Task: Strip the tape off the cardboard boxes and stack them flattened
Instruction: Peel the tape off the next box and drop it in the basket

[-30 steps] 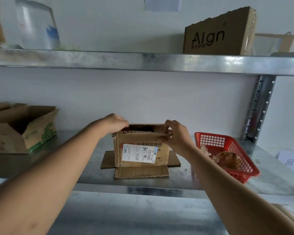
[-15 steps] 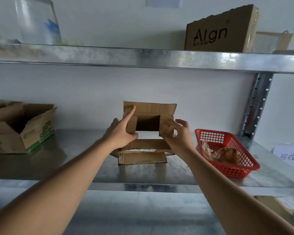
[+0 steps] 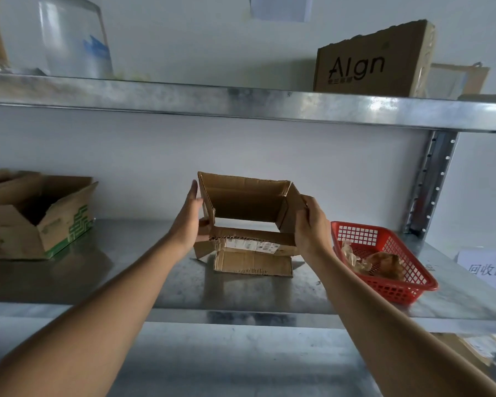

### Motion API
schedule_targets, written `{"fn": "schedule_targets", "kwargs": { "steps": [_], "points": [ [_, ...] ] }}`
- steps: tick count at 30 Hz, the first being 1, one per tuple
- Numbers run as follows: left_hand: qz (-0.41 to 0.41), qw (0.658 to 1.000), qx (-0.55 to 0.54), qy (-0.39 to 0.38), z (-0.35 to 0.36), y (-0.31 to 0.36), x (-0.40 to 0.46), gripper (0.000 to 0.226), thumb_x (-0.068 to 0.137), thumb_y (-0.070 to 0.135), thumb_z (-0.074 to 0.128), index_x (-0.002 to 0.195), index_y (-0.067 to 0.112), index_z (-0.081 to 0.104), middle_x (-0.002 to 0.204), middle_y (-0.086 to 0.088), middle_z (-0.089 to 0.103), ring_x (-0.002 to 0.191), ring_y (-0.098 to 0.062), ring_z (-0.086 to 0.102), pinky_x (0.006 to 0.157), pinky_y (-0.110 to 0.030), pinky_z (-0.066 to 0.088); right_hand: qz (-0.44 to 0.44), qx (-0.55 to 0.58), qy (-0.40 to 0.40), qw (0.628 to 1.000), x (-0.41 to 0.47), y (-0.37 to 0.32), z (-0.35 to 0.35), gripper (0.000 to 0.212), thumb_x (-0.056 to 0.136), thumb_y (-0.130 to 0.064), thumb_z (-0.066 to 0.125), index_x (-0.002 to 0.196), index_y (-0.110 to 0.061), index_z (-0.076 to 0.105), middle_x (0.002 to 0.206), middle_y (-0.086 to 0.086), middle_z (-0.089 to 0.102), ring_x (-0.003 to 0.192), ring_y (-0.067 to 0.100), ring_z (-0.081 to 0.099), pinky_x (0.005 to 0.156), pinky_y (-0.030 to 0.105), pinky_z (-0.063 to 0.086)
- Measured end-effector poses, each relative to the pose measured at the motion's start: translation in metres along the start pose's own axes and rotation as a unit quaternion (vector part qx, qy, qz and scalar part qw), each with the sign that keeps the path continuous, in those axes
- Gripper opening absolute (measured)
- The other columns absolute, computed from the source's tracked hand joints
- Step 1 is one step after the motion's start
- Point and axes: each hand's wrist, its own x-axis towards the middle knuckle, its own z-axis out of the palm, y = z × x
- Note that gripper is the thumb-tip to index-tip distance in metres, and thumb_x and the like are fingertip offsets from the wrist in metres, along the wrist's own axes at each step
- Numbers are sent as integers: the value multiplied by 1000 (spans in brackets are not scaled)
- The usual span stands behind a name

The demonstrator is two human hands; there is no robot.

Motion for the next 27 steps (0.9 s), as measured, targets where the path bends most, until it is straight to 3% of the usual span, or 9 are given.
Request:
{"fn": "schedule_targets", "kwargs": {
  "steps": [2, 4, 6, 8, 11, 13, 17, 23, 27],
  "points": [
    [-2, 1000, -21, -17, -7, -6, -4, 62, 96, 36, 45, 153, 56, 28, 158, 12, 40, 117, -23, 64, 70, -35, 62, 7, 13, 18, 1000, 2, 0, -3, 25, 106, -24, 39, 123, -31, 57, 98, -14, 63, 82, 10, 64, 54, 26, 56],
    [10, 999, 41, -12, -12, -14, -6, 87, 97, -2, 57, 158, 50, 23, 161, 11, 38, 106, -17, 73, 73, -30, 63, 19, 36, 21, 999, 6, -3, -6, 28, 105, -20, 41, 125, -29, 59, 98, -15, 61, 83, 9, 62, 50, 19, 49],
    [5, 997, 74, -36, -17, -21, -6, 118, 84, -15, 74, 163, 46, 10, 164, 11, 31, 93, -4, 74, 72, -24, 62, 33, 61, 7, 998, 12, -6, -7, 28, 104, -15, 44, 118, -27, 64, 99, -11, 65, 85, 10, 62, 54, 18, 48],
    [-3, 995, 83, -63, -20, -24, -6, 141, 71, -5, 90, 162, 45, -4, 167, 12, 23, 94, 2, 72, 73, -20, 60, 43, 109, -29, 993, 17, -10, -9, 29, 102, -9, 47, 111, -22, 71, 101, -1, 71, 88, 15, 61, 68, 24, 47],
    [16, 997, 58, -45, -17, -22, -5, 145, 65, 7, 94, 160, 48, -7, 164, 15, 23, 104, 0, 69, 74, -14, 57, 50, 137, -98, 984, 19, -13, -17, 30, 103, -7, 50, 101, -25, 75, 101, -6, 73, 92, 10, 63, 77, 27, 46],
    [41, 997, 65, -9, -15, -20, -2, 145, 61, 15, 97, 159, 50, -5, 152, 21, 27, 124, 1, 52, 88, -15, 52, 68, 158, -140, 975, 19, -12, -24, 29, 104, -10, 52, 101, -26, 76, 103, -5, 75, 95, 12, 68, 78, 29, 49],
    [68, 996, 28, 42, -17, -20, 6, 145, 56, 18, 98, 161, 45, 1, 156, 11, 38, 143, -14, 42, 112, -39, 45, 98, 213, -216, 948, 22, -10, -38, 25, 105, -14, 53, 112, -19, 77, 111, 15, 76, 93, 28, 73, 67, 33, 57],
    [42, 972, 181, 142, -4, -17, 7, 127, 54, 73, 89, 150, 38, 14, 147, -7, 46, 136, -33, 46, 109, -61, 44, 109, 257, -177, 944, 22, -4, -39, 41, 105, -51, 46, 137, -32, 63, 94, 5, 79, 83, 23, 74, 65, 37, 61],
    [-10, 952, 238, 192, 6, -17, 13, 131, 61, 87, 71, 158, 36, -1, 149, -15, 43, 133, -41, 45, 107, -58, 41, 146, 332, -151, 920, 18, 4, -36, 74, 87, -74, 60, 152, -49, 33, 140, 8, 64, 119, 26, 68, 94, 54, 58]
  ]
}}
